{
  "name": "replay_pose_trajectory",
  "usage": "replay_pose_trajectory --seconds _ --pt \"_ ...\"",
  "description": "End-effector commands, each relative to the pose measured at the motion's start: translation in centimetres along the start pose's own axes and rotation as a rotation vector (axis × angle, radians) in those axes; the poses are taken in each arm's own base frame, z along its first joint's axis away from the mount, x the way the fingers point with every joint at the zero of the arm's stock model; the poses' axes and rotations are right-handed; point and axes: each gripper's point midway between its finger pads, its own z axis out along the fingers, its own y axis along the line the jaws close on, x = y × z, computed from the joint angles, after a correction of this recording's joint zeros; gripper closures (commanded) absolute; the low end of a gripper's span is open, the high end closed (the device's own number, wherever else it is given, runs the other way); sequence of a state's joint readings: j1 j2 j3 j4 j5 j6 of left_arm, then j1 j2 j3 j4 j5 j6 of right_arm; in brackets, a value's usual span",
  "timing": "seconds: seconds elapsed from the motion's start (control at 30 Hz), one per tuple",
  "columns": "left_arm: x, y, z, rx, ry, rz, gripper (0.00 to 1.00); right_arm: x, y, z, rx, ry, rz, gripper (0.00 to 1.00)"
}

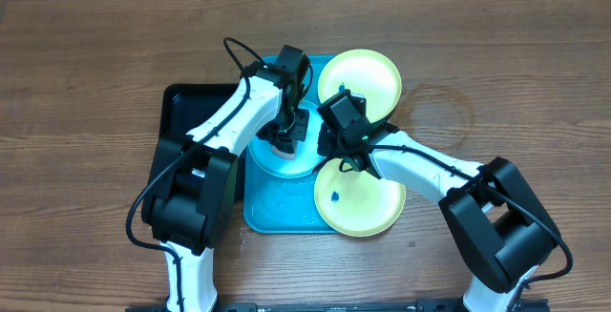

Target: Clean dirty plates on tray and stack at the side

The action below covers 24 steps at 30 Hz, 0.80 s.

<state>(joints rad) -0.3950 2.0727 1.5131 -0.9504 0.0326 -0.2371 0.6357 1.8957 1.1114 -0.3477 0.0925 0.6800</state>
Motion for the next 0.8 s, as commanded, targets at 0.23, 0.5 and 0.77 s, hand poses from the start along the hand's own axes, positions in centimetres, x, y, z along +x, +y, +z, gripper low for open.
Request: replay_pose_trajectory --seconds 0.23,0.5,0.77 --pt "0.7 -0.1 1.0 0.019 -0.016 -0.014 0.96 0.4 -0.1 0.4 0.007 0.013 -0.007 0.96" --pt "1.5 0.1 2.6 0.025 -0.016 -0.014 0.96 0.5 -0.1 0.4 0.009 0.014 -0.007 0.96" --pt "1.7 -2.7 2.2 0.199 0.010 0.000 0.96 0.4 -0.1 0.4 0.008 0.014 -0.007 0.96"
